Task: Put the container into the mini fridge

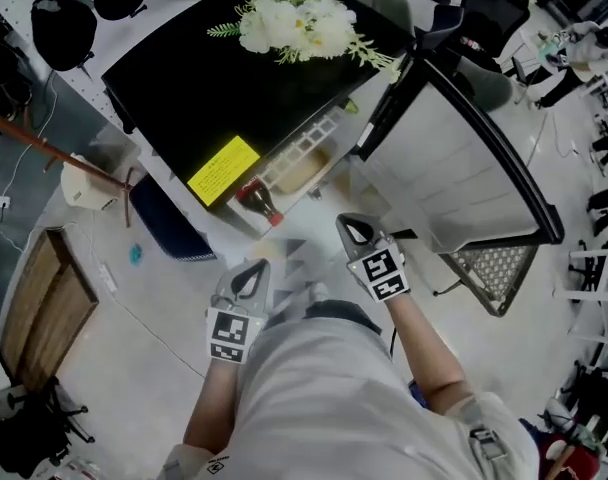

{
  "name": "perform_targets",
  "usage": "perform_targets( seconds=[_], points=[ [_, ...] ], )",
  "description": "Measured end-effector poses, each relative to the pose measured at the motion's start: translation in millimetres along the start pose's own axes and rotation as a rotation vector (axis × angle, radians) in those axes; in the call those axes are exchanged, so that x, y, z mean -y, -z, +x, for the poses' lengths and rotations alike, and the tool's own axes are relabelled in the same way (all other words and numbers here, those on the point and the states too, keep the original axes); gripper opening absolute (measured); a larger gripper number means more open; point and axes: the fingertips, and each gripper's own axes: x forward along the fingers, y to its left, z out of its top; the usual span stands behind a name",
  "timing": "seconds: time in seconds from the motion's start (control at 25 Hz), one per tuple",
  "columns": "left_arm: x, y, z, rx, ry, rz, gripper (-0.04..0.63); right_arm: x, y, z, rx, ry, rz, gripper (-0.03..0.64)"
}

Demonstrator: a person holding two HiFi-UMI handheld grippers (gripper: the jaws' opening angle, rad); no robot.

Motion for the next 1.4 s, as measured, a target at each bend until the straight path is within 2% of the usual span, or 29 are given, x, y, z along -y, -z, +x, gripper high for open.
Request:
perform_targets(
  seconds=[0.28, 0.64, 1.04, 1.4],
  points=[
    [26.1, -15.8, 27.3, 0.018, 0.15, 0.064, 0.009, 10.2, 0.6, -52.1, 0.032, 0.117, 0.065, 0.003],
    [55.1, -33.8, 51.6, 0.046, 0.302, 0.12, 0.009, 18.7, 5.8, -118.5, 0.079, 0.281, 0.174, 0.003],
    [78.9, -51.7, 70.3, 0.067, 0.412, 0.175, 0.009, 22.2, 10.0, -167.0, 0.132, 0.41, 0.231, 0.003],
    [92.0, -68.0, 80.9, 0.092, 0.455, 0.183, 0.009, 15.7, 6.2, -185.5, 0.164, 0.443, 0.229, 0.003]
  ],
)
